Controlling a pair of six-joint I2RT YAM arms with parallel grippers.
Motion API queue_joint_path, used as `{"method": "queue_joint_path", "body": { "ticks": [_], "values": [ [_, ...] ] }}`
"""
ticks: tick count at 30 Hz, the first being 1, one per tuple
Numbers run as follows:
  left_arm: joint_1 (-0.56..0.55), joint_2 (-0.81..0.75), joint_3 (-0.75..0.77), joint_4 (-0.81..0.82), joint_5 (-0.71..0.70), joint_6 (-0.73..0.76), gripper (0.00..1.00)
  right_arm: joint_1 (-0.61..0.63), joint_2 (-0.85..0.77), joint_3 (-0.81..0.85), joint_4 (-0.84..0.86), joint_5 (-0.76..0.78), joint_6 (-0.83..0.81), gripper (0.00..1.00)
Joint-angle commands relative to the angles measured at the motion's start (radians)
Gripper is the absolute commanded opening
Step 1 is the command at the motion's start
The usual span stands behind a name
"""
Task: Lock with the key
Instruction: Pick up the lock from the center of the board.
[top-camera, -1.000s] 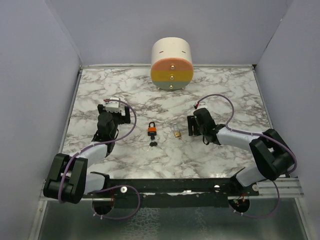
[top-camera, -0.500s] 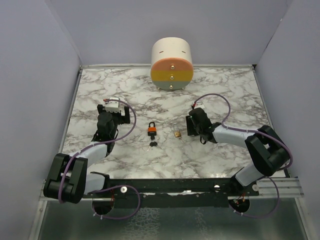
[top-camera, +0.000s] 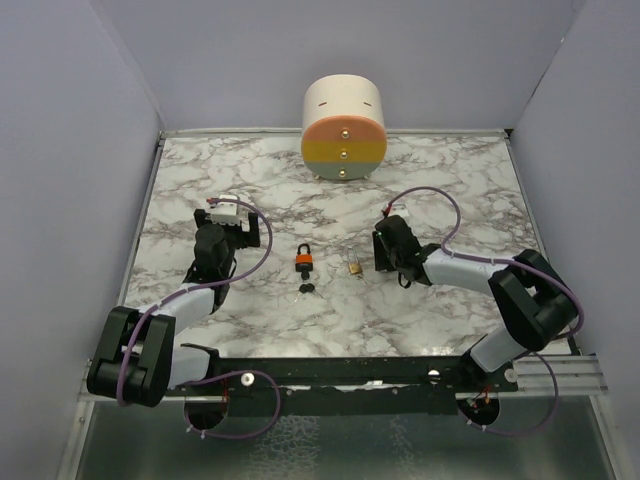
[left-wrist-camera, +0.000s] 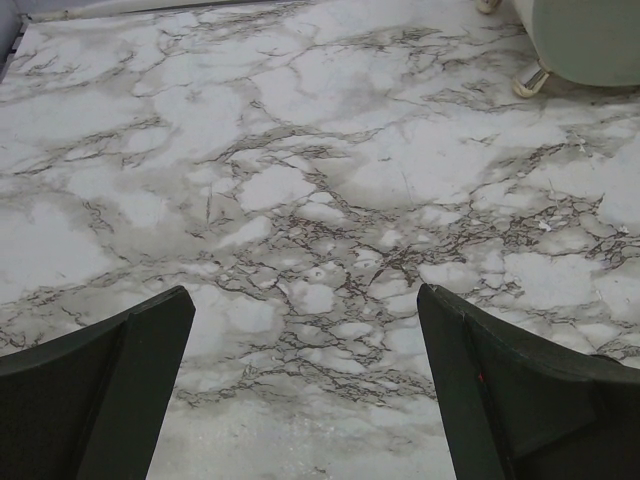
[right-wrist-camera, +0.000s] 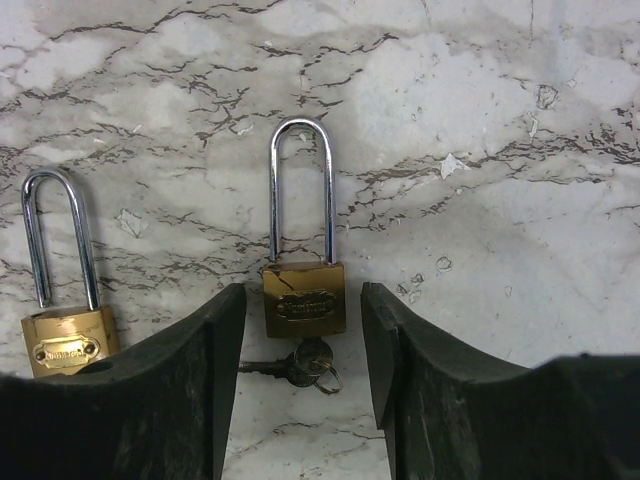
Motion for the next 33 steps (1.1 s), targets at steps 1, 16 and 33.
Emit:
{"method": "queue_joint_path", "body": {
  "ticks": [1, 16, 33],
  "values": [
    [-0.006, 0.003, 0.015, 0.012, -0.026, 0.009, 0.99, 0.009, 0.034, 0.030, -0.040, 0.045, 0.023, 0.48],
    [-0.006, 0.006, 0.017, 0.012, -0.047, 0.011, 0.99, 0.009, 0.048, 0.037, -0.072, 0.022, 0.055, 0.40],
    [-0.006, 0.003, 0.015, 0.013, -0.061, 0.010, 0.99, 0.010, 0.046, 0.021, -0.110, -0.005, 0.086, 0.42]
  ]
}}
